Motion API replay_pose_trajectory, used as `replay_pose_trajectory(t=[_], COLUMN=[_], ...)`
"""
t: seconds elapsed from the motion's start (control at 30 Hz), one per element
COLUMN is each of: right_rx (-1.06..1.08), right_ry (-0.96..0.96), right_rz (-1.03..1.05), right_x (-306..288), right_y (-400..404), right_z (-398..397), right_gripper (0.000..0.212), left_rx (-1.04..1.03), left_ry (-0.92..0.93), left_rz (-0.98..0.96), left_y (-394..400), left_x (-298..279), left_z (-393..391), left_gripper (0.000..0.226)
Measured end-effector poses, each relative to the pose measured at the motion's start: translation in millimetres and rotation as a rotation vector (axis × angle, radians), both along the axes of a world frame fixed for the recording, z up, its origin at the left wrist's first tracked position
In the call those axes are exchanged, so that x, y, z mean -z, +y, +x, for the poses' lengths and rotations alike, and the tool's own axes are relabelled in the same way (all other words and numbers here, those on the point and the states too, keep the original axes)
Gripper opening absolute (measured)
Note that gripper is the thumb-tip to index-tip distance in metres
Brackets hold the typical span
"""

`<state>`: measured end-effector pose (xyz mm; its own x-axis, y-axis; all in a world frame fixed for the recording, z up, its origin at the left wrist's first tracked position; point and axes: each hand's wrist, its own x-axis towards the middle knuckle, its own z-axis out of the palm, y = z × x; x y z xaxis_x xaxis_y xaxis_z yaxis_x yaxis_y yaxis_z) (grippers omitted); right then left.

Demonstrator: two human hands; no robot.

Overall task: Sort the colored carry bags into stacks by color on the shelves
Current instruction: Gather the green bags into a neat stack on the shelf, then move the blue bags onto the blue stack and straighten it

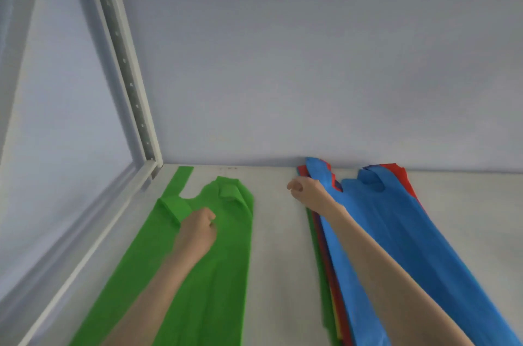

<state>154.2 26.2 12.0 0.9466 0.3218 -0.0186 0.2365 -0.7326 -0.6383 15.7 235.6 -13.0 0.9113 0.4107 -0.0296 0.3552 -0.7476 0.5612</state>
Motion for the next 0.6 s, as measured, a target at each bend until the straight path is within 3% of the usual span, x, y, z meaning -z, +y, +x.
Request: replay_pose_trajectory(t=[0.03, 0.27, 0.47, 0.6], right_rx=[-0.004, 0.032, 0.108, 0.141], right_ry=[-0.032, -0.153, -0.046, 0.117], right_rz=[-0.023, -0.299, -0.405, -0.339], right_x=[-6, -14, 5, 21], right_y=[-18, -166, -241, -260], right_z=[3, 33, 36, 36], right_gripper=[0.032, 0.037, 0.047, 0.049], left_rx=[0.042, 0.169, 0.170, 0.143], left_ry=[-0.022, -0.046, 0.113, 0.207], left_rz=[0.007, 0.278, 0.326, 0.327], left_y=[-22, -174, -243, -253], left_x=[-6, -24, -7, 7], left_z=[7, 47, 54, 51], left_gripper=[0.014, 0.028, 0.039, 0.039])
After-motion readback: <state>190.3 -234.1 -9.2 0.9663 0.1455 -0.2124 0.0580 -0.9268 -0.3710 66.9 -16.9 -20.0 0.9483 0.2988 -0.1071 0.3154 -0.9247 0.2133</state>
